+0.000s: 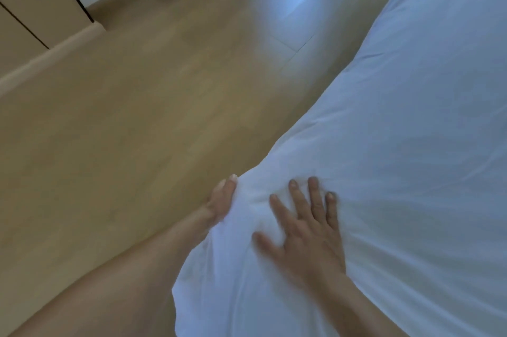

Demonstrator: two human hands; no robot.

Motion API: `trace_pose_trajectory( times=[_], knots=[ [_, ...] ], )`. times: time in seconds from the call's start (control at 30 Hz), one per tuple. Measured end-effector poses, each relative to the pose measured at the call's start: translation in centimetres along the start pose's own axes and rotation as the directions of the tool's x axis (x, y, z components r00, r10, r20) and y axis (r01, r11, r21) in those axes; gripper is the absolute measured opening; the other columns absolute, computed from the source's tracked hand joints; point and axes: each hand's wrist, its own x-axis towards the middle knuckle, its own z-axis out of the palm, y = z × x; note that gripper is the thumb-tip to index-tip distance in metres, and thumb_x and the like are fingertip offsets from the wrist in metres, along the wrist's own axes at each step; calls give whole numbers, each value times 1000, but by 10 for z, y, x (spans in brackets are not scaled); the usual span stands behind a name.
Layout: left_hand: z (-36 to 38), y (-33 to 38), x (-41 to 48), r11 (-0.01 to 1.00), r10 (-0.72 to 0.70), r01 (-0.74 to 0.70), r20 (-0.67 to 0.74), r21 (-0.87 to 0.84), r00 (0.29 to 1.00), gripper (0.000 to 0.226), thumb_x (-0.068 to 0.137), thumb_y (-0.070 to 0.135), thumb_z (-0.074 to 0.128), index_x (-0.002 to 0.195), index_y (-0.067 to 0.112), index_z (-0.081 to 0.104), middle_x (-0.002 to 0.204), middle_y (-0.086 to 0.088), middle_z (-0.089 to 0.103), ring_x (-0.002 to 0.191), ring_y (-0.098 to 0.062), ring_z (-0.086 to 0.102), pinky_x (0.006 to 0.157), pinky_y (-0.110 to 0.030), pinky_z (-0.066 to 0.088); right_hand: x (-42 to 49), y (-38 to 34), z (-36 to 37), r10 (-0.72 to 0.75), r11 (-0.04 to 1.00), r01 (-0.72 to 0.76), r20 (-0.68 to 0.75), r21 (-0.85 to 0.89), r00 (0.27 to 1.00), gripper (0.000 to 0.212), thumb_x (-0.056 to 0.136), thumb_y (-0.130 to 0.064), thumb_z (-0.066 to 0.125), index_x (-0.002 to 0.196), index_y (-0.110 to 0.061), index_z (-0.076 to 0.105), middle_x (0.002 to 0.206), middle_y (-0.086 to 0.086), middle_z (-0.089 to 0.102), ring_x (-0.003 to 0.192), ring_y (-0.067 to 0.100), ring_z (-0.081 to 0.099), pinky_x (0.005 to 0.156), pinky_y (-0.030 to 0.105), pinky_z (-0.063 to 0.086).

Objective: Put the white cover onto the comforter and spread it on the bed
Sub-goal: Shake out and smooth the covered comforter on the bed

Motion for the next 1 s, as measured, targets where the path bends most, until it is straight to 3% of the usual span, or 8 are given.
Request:
trace_pose_trajectory(
  times=[0.13, 0.27, 0.4, 0.47, 0.57, 0.67, 0.8, 1.0],
  knots=[
    [3, 0, 35, 971, -224, 237, 249, -23, 942, 55, 95, 68, 38, 90, 25, 73, 99, 0, 70, 95, -21, 67, 87, -32, 52, 5, 6, 9, -1, 998, 0, -5, -60, 1000, 65, 80, -76, 44, 126, -36, 66, 145, 0, 54, 148, 30, 28, 117, 55, 8],
    [4, -6, 36, 931, -208, 321, 471, -173, 857, 48, 94, 58, 53, 110, 18, 73, 108, -4, 74, 102, -21, 70, 93, -38, 53, 12, 5, 4, -7, 997, 5, -24, -76, 1000, 56, 81, -65, 46, 121, -35, 68, 136, -3, 60, 141, 25, 38, 117, 50, 13],
    [-4, -21, 45, 986, -11, 42, 189, -163, 982, 48, 71, 59, 69, 66, 15, 50, 65, 1, 48, 62, -14, 45, 59, -30, 38, 13, 3, 3, 34, 996, -36, -32, -77, 999, 64, 83, -63, 46, 136, -29, 59, 151, 2, 46, 145, 24, 33, 119, 48, 14],
    [-8, -38, 41, 993, 49, -44, 48, -107, 998, 51, 71, 65, 62, 63, 20, 40, 60, 3, 38, 58, -14, 36, 55, -34, 33, 13, 0, 0, 70, 993, -78, -87, -85, 994, 73, 82, -61, 48, 145, -24, 50, 158, 5, 35, 149, 24, 26, 119, 48, 15],
    [-8, -55, 44, 989, 41, -52, 87, 138, 995, 54, 83, 66, 46, 61, 18, 35, 56, 6, 40, 58, -19, 40, 59, -37, 36, 25, 9, -8, 283, 948, -307, -223, -85, 933, 82, 79, -59, 48, 152, -24, 38, 163, 6, 24, 152, 27, 17, 120, 51, 12],
    [3, -48, 54, 870, -51, -75, 240, 486, 969, 51, 100, 56, 33, 77, 17, 55, 81, -6, 65, 83, -30, 60, 79, -38, 50, 45, 24, -11, 595, 793, -609, -205, -9, 777, 88, 79, -70, 38, 157, -36, 15, 167, 0, 0, 154, 23, -4, 121, 50, 1],
    [19, -23, 64, 662, -198, -128, 337, 738, 920, 51, 103, 52, 24, 124, 14, 52, 126, -12, 59, 119, -32, 54, 98, -38, 43, 51, 20, 2, 636, 763, -643, -112, -57, 764, 88, 80, -73, 31, 156, -43, 1, 166, -1, -14, 152, 19, -18, 121, 46, -7],
    [29, 47, 92, 841, -158, -145, 494, 521, 855, 61, 93, 60, 27, 132, 19, 50, 135, -12, 52, 123, -32, 49, 106, -44, 38, 50, 21, -1, 653, 751, -658, -88, -51, 752, 88, 81, -70, 37, 158, -38, 10, 167, 3, -6, 153, 23, -12, 121, 49, -3]
  ],
)
